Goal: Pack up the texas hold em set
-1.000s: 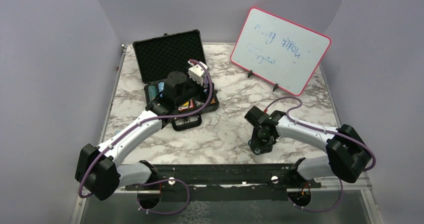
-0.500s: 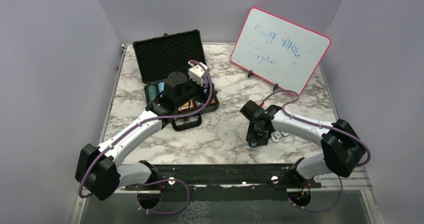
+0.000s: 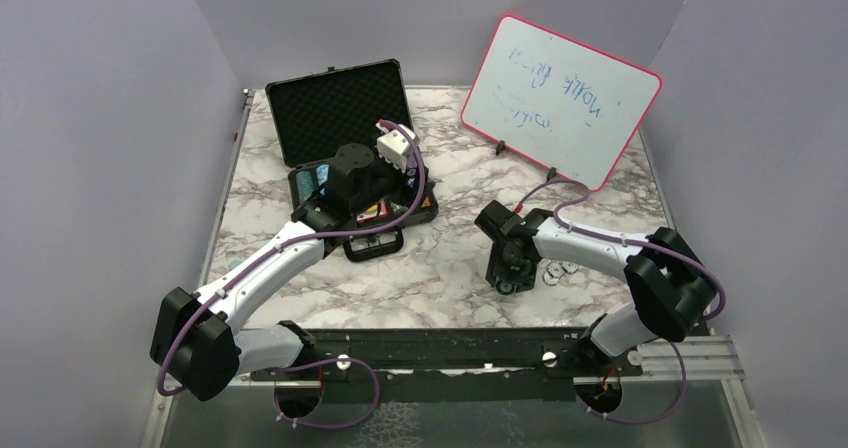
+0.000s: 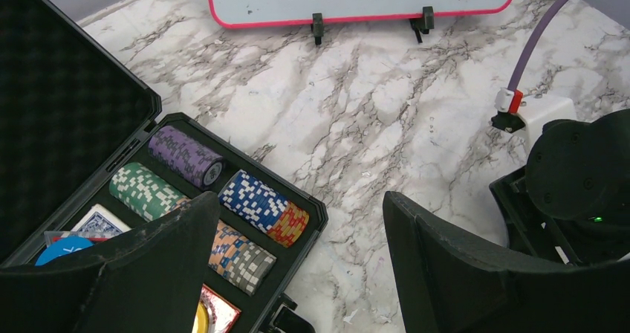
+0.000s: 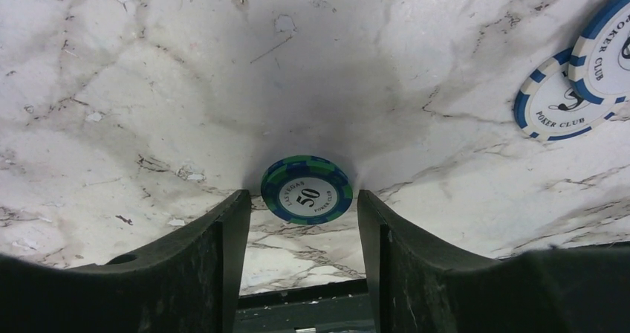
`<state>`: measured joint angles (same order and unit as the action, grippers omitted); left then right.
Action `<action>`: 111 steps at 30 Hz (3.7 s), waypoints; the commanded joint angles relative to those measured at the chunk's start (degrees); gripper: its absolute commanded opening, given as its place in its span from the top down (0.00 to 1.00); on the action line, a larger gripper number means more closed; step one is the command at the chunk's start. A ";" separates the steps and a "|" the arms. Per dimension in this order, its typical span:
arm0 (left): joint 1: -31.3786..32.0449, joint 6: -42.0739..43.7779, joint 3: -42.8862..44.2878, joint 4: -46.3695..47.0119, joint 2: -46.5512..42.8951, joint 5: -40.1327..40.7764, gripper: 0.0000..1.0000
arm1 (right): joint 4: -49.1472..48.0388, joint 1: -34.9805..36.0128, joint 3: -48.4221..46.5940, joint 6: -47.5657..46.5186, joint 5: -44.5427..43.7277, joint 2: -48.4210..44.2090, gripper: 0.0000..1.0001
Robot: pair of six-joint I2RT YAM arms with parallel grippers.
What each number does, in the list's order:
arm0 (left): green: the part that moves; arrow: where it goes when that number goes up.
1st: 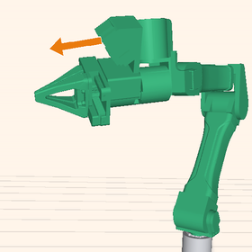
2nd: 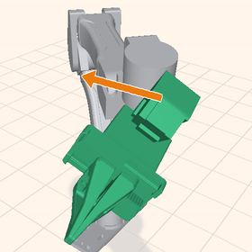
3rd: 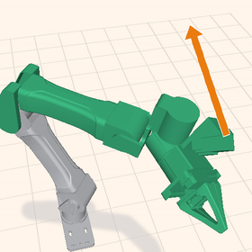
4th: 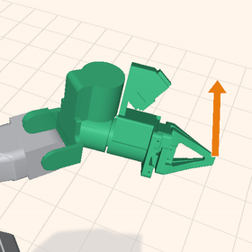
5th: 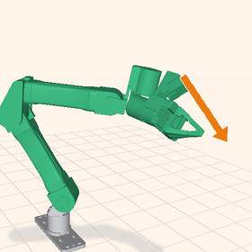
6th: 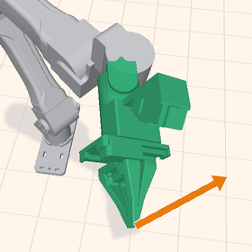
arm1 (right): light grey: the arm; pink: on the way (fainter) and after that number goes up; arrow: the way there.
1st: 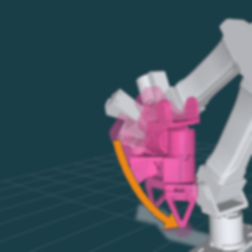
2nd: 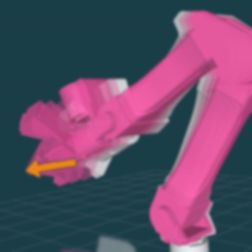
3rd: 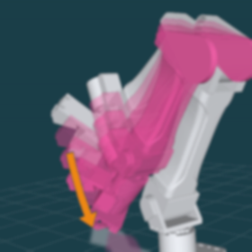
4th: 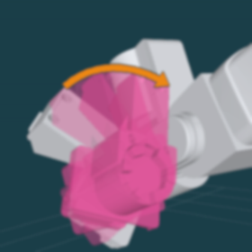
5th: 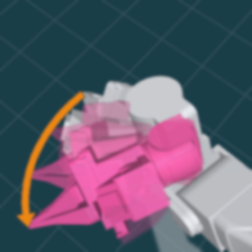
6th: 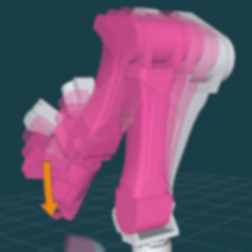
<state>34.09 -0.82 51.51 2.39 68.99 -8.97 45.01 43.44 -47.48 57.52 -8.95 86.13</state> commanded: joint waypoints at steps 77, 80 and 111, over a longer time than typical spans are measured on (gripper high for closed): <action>0.34 -39.31 -28.66 73.48 21.65 -11.15 0.39 | -36.36 -3.43 -7.00 10.42 11.40 -5.55 0.69; 0.28 -38.81 -28.45 72.49 21.62 -10.98 0.46 | -36.48 -3.45 -7.05 10.57 11.50 -5.27 0.69; 0.25 -30.28 -25.85 63.62 19.66 -11.78 1.00 | -37.71 -3.98 -7.75 7.10 14.29 -4.36 0.45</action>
<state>34.26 -38.28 23.99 68.82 90.21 -20.10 7.35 39.59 -52.45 67.22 2.50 81.10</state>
